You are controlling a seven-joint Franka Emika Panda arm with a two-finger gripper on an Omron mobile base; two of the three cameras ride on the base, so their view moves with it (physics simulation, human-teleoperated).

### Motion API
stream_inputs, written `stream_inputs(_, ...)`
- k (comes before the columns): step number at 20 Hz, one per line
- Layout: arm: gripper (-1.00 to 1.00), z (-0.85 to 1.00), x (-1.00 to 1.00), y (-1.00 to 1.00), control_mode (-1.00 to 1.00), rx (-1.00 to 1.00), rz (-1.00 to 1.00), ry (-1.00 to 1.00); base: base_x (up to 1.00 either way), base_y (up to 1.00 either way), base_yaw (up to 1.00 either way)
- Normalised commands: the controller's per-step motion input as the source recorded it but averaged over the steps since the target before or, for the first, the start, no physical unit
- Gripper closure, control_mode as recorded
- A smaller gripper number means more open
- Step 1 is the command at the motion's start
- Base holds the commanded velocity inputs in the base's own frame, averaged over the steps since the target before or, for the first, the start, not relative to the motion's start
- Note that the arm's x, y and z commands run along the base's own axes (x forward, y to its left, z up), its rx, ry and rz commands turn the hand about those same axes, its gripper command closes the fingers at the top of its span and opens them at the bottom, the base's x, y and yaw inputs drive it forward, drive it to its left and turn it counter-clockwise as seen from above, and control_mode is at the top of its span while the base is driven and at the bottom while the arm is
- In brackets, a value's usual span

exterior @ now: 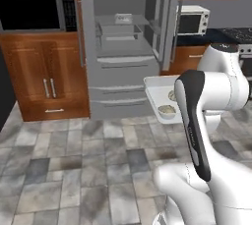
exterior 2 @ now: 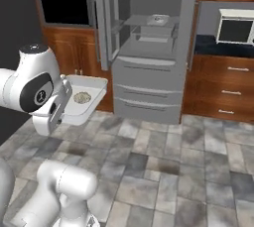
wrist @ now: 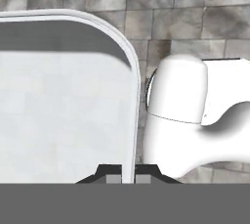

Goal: Place two dumplings into each of the tupperware containers and then place the containers in the fridge.

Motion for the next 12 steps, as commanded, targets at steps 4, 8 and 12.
stream_inputs(4,1.00,0.00,0.00,0.00,1.00,0.00,0.00,0.00,1.00,0.00,-0.08)
stream_inputs(8,1.00,0.00,0.00,0.00,1.00,0.00,0.00,0.00,1.00,0.00,-0.06)
stream_inputs(12,1.00,0.00,0.00,0.00,1.00,0.00,0.00,0.00,1.00,0.24,-0.01)
